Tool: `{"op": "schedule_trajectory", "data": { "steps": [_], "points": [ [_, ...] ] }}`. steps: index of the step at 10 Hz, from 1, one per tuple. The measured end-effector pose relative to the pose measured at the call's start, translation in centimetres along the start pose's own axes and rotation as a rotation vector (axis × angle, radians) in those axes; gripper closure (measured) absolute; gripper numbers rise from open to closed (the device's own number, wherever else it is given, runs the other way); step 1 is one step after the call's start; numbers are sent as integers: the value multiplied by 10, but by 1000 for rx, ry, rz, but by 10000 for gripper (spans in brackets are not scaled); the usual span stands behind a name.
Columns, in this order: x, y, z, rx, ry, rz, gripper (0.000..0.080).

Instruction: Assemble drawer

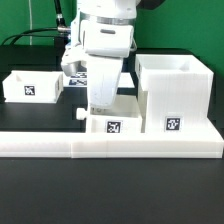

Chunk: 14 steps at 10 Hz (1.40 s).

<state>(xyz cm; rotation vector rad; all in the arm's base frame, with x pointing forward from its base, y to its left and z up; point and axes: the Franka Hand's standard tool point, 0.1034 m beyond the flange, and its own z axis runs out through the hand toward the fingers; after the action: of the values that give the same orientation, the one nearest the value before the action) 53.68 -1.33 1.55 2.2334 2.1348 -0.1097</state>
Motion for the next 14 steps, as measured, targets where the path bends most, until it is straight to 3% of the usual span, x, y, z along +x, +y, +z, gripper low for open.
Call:
{"op": "schedule_trajectory", "data": {
  "steps": [2, 3, 14],
  "points": [
    [1, 0, 2, -1, 1, 19, 757],
    [5, 4, 0, -34, 11, 65, 757],
    [14, -2, 4, -34, 19, 57, 757]
  ]
}}
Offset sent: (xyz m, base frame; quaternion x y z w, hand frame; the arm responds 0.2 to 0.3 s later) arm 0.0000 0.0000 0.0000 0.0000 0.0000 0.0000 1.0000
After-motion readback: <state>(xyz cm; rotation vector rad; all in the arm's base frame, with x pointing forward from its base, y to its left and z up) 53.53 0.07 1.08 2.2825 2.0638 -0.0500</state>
